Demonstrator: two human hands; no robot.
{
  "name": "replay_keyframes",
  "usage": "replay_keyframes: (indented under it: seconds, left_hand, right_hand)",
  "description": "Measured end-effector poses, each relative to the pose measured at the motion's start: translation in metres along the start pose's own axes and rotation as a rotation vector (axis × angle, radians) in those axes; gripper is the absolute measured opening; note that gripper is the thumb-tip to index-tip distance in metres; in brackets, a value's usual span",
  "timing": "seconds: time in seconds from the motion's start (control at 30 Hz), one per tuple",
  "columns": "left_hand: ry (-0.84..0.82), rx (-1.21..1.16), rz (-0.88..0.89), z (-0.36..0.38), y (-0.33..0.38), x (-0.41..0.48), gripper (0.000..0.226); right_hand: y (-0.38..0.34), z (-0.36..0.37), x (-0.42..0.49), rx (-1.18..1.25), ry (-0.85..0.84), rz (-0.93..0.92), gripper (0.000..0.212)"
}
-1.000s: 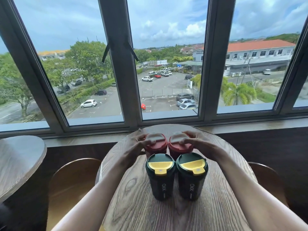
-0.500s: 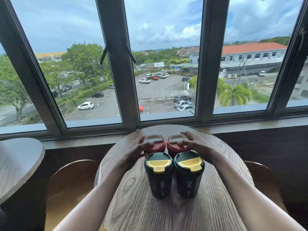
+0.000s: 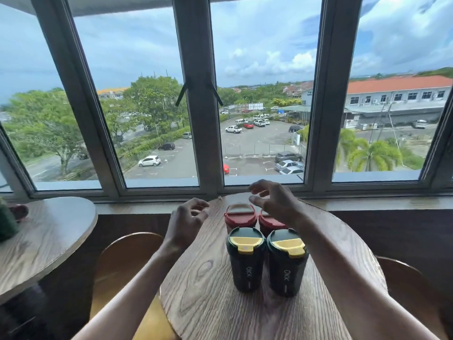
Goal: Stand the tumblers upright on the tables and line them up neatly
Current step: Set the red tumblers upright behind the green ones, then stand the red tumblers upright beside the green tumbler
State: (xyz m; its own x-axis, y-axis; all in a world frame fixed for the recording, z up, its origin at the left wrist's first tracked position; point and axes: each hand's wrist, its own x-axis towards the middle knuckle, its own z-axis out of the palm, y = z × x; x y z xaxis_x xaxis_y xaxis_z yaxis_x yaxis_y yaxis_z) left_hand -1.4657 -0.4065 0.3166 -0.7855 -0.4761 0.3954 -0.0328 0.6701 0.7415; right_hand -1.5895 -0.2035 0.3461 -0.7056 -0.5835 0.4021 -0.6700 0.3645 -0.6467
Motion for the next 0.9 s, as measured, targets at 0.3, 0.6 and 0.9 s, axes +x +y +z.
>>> replay_keyframes:
  seconds: [0.3, 0.6, 0.9]
  left_hand:
    - [0.159, 0.16, -0.177, -0.11, -0.031, -0.073, 0.011]
    - [0.411, 0.198, -0.397, -0.257, -0.117, -0.153, 0.007]
    - [0.487, 0.181, -0.459, -0.423, -0.243, -0.181, 0.01]
  right_hand:
    - [-0.111, 0.099, 0.004, 0.085, -0.224, -0.177, 0.024]
    - [-0.237, 0.256, -0.012, 0.237, -0.485, -0.277, 0.021]
    - [-0.36, 0.418, -0.004, 0.366, -0.546, -0.179, 0.018]
